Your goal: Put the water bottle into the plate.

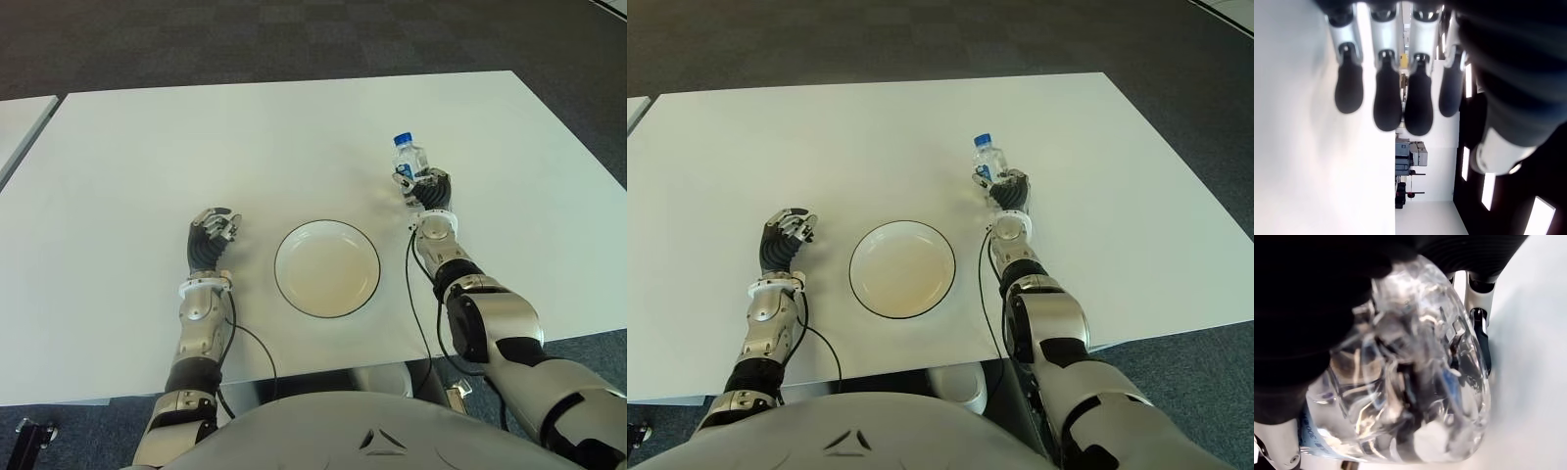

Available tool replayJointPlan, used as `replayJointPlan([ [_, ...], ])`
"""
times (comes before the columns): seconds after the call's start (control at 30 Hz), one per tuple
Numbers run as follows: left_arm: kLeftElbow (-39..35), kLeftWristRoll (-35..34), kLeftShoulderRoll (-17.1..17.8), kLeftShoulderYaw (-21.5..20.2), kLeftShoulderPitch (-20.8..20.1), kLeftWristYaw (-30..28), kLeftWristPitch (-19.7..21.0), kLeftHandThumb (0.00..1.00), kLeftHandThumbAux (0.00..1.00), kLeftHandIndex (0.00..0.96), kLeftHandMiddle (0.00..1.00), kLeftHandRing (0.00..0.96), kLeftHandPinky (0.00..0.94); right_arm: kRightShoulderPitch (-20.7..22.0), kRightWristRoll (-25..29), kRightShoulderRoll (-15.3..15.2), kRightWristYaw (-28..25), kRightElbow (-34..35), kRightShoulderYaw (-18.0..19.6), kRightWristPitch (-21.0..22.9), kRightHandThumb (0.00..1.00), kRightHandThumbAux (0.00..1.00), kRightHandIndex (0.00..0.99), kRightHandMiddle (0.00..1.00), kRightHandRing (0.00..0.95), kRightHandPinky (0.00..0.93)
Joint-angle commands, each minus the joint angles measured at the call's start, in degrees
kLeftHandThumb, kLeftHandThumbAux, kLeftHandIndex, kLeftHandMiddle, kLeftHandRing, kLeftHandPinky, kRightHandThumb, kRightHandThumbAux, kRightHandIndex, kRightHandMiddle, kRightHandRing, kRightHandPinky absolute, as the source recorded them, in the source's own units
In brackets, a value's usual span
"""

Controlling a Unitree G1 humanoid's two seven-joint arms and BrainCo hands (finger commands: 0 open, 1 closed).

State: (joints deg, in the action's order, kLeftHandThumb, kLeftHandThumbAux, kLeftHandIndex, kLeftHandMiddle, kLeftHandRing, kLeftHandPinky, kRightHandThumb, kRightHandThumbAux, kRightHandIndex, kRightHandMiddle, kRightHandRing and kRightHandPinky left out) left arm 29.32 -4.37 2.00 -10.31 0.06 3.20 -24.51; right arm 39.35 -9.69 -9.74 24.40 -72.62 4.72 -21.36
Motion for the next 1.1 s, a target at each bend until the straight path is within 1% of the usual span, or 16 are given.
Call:
replayJointPlan([
  [0.03, 1.5, 0.0, -0.4, -0.1, 1.3, 0.3, 2.3, 0.709, 0.712, 0.435, 0.669, 0.649, 0.630, 0.3, -0.4, -0.2, -0.3, 1.8, -0.7, -6.5, 0.702, 0.731, 0.437, 0.831, 0.852, 0.882],
  [0.1, 1.4, 0.0, -0.4, -0.1, 1.4, 0.2, 2.1, 0.709, 0.712, 0.435, 0.670, 0.650, 0.631, 0.5, -0.8, -0.2, 0.0, 2.6, -1.2, -8.0, 0.701, 0.732, 0.437, 0.839, 0.860, 0.884],
  [0.17, 1.5, 0.6, -0.3, 0.2, 1.4, 0.5, 1.7, 0.708, 0.713, 0.436, 0.673, 0.655, 0.638, -0.1, -3.1, 0.9, 2.5, 7.0, -3.3, -12.4, 0.700, 0.733, 0.437, 0.855, 0.872, 0.890],
  [0.2, 1.6, 0.8, -0.2, 0.3, 1.4, 0.5, 1.5, 0.708, 0.713, 0.436, 0.674, 0.656, 0.640, -0.3, -3.7, 1.2, 3.2, 8.2, -3.9, -13.5, 0.699, 0.733, 0.437, 0.859, 0.876, 0.892],
  [0.3, 1.7, 1.0, -0.2, 0.3, 1.4, 0.6, 1.4, 0.708, 0.713, 0.436, 0.677, 0.661, 0.645, -1.4, -5.6, 1.7, 5.2, 11.5, -5.5, -15.5, 0.698, 0.734, 0.437, 0.872, 0.885, 0.898],
  [0.37, 1.5, 0.5, -0.4, 0.2, 1.4, 0.2, 1.5, 0.708, 0.713, 0.436, 0.677, 0.660, 0.642, -3.0, -8.1, 1.9, 6.9, 15.9, -7.3, -17.1, 0.698, 0.734, 0.437, 0.881, 0.890, 0.898],
  [0.47, 1.2, -0.4, -0.7, -0.1, 1.4, -0.3, 1.9, 0.709, 0.712, 0.436, 0.676, 0.657, 0.638, -5.1, -10.3, 1.4, 7.2, 20.6, -9.0, -18.4, 0.699, 0.735, 0.437, 0.889, 0.894, 0.894],
  [0.53, 1.2, -0.4, -0.8, 0.0, 1.4, -0.1, 2.1, 0.709, 0.712, 0.436, 0.675, 0.655, 0.637, -6.9, -10.7, 1.0, 5.3, 23.4, -9.9, -19.0, 0.698, 0.735, 0.437, 0.890, 0.895, 0.889],
  [0.6, 1.2, -0.4, -0.8, 0.0, 1.4, 0.0, 2.1, 0.709, 0.712, 0.436, 0.674, 0.654, 0.636, -9.0, -10.6, 0.9, 3.2, 27.1, -10.6, -18.9, 0.697, 0.734, 0.436, 0.890, 0.896, 0.885],
  [0.7, 1.3, -0.4, -0.8, 0.0, 1.4, 0.0, 1.9, 0.708, 0.712, 0.436, 0.674, 0.653, 0.635, -11.1, -10.6, 1.0, 1.2, 31.0, -11.3, -18.3, 0.695, 0.735, 0.436, 0.890, 0.896, 0.883],
  [1.0, 1.3, 0.4, -0.6, 0.2, 1.5, 0.5, 1.7, 0.708, 0.712, 0.436, 0.677, 0.657, 0.637, -14.2, -12.8, 0.9, -3.6, 36.8, -13.9, -18.3, 0.690, 0.733, 0.436, 0.880, 0.882, 0.864],
  [1.1, 1.2, 0.6, -0.5, 0.3, 1.5, 0.5, 1.4, 0.708, 0.712, 0.436, 0.678, 0.658, 0.638, -15.7, -13.4, 0.7, -6.3, 39.9, -15.5, -19.7, 0.689, 0.733, 0.436, 0.879, 0.881, 0.866],
])
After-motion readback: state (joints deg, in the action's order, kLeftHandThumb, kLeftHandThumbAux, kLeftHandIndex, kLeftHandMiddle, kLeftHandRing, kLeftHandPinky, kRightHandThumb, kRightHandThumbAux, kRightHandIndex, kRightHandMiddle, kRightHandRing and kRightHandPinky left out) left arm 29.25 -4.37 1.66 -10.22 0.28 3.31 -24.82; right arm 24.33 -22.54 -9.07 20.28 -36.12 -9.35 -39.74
